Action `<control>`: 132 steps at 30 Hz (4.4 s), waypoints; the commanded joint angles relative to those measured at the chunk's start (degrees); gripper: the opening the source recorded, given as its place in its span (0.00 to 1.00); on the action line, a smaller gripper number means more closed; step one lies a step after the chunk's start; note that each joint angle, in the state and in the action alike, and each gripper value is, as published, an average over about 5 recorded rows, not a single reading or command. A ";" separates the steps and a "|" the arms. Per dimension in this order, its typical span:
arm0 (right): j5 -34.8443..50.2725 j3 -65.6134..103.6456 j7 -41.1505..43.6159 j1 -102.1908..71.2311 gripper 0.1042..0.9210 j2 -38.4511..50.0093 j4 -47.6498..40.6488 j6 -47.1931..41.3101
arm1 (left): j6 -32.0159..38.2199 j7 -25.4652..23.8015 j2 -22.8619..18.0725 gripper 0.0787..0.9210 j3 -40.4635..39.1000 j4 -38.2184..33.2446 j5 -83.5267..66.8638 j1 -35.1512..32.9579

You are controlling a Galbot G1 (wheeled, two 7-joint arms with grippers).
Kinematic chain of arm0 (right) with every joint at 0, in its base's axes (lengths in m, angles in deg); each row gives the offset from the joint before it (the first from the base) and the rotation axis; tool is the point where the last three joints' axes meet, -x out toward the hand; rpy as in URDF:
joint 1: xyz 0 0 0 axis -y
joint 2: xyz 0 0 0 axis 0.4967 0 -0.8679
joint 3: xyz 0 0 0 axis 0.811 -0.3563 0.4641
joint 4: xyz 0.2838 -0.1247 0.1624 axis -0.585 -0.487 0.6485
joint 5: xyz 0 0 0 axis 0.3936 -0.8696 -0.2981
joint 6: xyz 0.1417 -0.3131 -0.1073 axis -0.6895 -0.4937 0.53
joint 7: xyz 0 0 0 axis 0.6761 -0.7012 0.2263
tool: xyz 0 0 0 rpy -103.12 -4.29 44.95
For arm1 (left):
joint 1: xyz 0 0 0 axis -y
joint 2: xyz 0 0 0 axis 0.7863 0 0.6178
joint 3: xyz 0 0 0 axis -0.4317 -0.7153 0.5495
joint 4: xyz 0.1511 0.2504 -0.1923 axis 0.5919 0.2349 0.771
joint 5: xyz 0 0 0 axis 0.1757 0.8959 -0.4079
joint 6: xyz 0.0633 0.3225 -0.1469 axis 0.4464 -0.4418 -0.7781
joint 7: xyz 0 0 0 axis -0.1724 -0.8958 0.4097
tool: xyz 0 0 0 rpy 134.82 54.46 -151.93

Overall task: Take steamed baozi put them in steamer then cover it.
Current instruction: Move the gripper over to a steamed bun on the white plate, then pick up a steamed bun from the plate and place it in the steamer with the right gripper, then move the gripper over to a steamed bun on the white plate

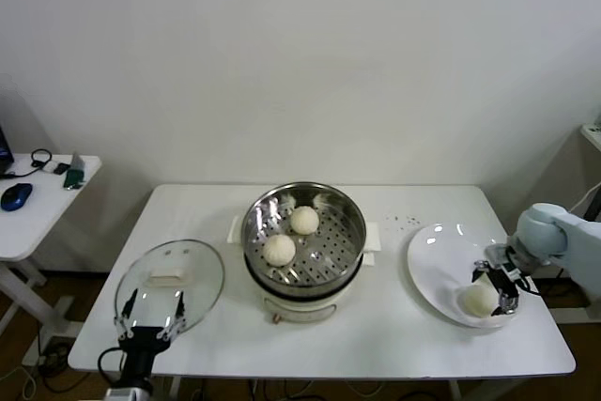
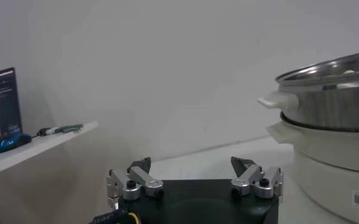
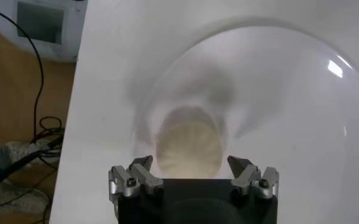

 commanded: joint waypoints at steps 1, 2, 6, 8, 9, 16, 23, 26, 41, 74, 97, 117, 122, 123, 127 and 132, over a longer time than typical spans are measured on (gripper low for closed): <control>-1.28 2.05 0.52 -2.71 0.88 -1.74 -1.71 0.11 | -0.64 0.16 -0.51 0.88 0.56 -0.20 -0.50 0.51; -1.28 1.88 0.68 -2.69 0.88 -1.72 -1.78 0.15 | -0.75 0.21 -0.46 0.88 0.67 -0.21 -0.69 0.64; -1.39 1.23 1.26 -2.61 0.88 -1.98 -2.11 0.26 | -0.84 0.28 -0.02 0.88 0.70 -0.18 -0.82 0.72; -1.50 1.17 1.53 -2.68 0.87 -2.12 -2.22 0.30 | -0.87 0.36 -0.12 0.88 0.72 -0.12 -0.81 0.71; -1.51 1.20 1.64 -2.72 0.87 -2.18 -2.29 0.33 | -0.86 0.40 -0.19 0.88 0.72 -0.09 -0.82 0.67; -1.54 1.58 1.99 -2.42 0.77 -2.61 -3.05 1.13 | -0.81 0.43 -0.14 0.88 0.71 -0.12 -0.79 0.48; -1.31 1.51 2.81 -1.32 0.74 -3.18 -3.45 2.27 | -0.79 0.45 -0.07 0.88 0.68 -0.15 -0.83 0.44; -0.82 -0.25 3.25 1.58 0.73 -3.17 -2.79 3.06 | -0.80 0.45 -0.09 0.88 0.64 -0.19 -0.83 0.37; 2.65 -17.57 12.14 38.15 0.73 -16.87 4.27 20.43 | -1.29 0.49 -0.64 0.88 0.19 -0.80 -0.60 0.53; 0.94 -13.28 13.41 26.10 0.74 -53.55 4.13 29.37 | 0.48 0.31 0.72 0.88 1.27 0.42 -3.05 -1.63; -0.34 -15.34 13.41 24.89 0.86 -51.94 4.74 28.30 | 0.03 0.31 1.37 0.88 1.11 1.17 -3.68 -0.37; 12.00 -20.26 2.03 40.85 0.88 -27.43 8.72 14.33 | -0.13 0.44 1.63 0.88 0.87 0.07 -3.25 0.34; 18.22 -25.89 -3.13 42.16 0.88 -17.24 8.88 6.44 | -0.15 0.96 1.56 0.88 0.45 -0.07 -3.08 0.35; 18.67 -26.52 -3.83 41.95 0.88 -15.13 8.83 5.15 | -0.17 1.10 1.55 0.88 0.39 -0.07 -3.07 0.32; 20.40 -27.76 -5.32 40.02 0.88 -6.97 8.00 -0.99 | -0.40 1.12 1.69 0.88 0.39 -0.06 -2.91 0.24; 18.24 -26.33 -6.50 35.52 0.88 0.69 6.85 -5.27 | -0.49 1.11 1.93 0.88 0.45 0.18 -2.85 0.33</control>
